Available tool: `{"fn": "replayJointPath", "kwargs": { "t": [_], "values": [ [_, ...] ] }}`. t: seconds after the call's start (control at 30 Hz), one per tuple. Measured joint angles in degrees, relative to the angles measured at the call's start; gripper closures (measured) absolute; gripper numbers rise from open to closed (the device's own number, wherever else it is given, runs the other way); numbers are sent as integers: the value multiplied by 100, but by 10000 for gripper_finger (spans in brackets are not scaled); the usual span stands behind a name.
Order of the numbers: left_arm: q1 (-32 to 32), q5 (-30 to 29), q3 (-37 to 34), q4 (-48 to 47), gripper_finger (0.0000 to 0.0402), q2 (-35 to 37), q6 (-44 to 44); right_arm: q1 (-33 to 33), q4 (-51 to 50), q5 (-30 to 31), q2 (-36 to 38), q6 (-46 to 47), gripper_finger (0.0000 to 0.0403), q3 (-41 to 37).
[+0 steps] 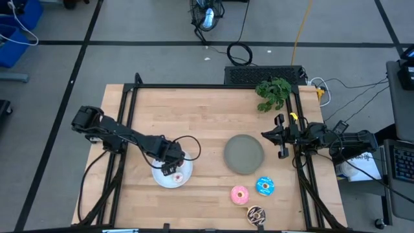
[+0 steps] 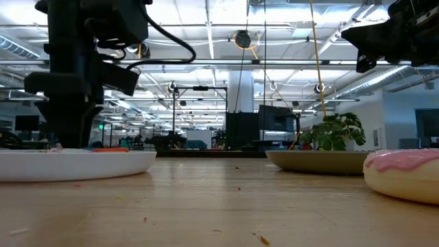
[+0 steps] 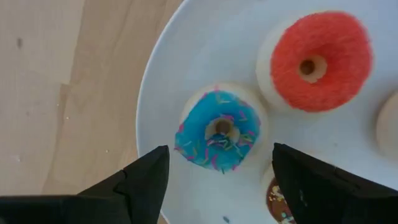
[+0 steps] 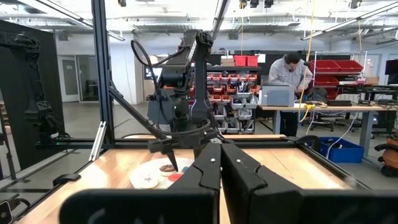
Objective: Pick & Place donuts
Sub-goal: Put the big blue donut on the gray plate
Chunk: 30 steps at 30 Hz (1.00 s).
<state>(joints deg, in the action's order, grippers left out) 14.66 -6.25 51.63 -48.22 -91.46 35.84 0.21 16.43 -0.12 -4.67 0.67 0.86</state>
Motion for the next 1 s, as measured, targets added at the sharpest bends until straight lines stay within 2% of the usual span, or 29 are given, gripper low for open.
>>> {"fn": "replayJointPath", "kwargs": {
  "t": [0.23, 0.5, 0.6, 0.9, 1.0],
  "values": [
    [0, 25, -193, 198, 117, 0, 75, 1, 1, 0, 0, -2, 403, 0],
    [0, 133, 148, 82, 117, 0, -189, 1, 2, 1, 0, -2, 403, -2],
    [0, 175, 440, -182, 117, 0, -281, 0, 0, 2, 0, -4, 403, 0],
    [48, -65, 1780, -1841, 119, 0, -300, 2, 0, 0, 0, -2, 403, -2],
    [180, -81, 2255, -2135, 146, -1, -526, 2, 0, 0, 0, -2, 403, -2]
  ]
}}
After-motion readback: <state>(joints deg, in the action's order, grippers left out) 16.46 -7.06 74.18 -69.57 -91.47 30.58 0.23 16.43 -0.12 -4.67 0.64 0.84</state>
